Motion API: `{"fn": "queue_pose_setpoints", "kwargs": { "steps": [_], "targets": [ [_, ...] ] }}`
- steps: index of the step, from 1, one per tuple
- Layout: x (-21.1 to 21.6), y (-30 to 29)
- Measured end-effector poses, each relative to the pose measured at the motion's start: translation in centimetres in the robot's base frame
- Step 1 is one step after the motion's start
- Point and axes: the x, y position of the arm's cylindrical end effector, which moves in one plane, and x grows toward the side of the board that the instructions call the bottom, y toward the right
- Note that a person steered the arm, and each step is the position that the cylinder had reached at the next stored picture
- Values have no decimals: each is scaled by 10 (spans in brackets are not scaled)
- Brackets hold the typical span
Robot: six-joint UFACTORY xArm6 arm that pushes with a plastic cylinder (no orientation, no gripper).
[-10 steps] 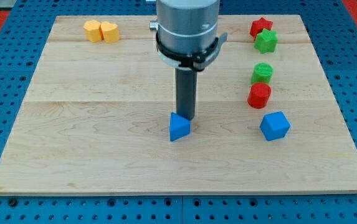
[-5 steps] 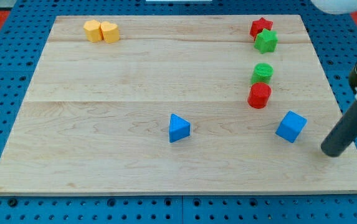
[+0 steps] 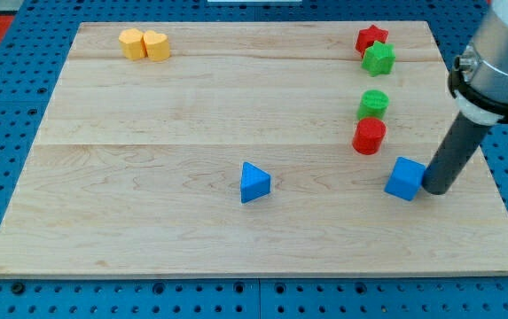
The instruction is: Slide the blue cube closer to the blue triangle
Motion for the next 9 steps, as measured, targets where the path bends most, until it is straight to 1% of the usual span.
{"fn": "queue_pose_setpoints", "kwargs": {
  "steps": [3, 5, 6, 7, 8, 9],
  "targets": [
    [-32, -68],
    [-32, -139],
    [-32, -148],
    [-33, -143],
    [-31, -82],
    [-33, 7]
  ]
}}
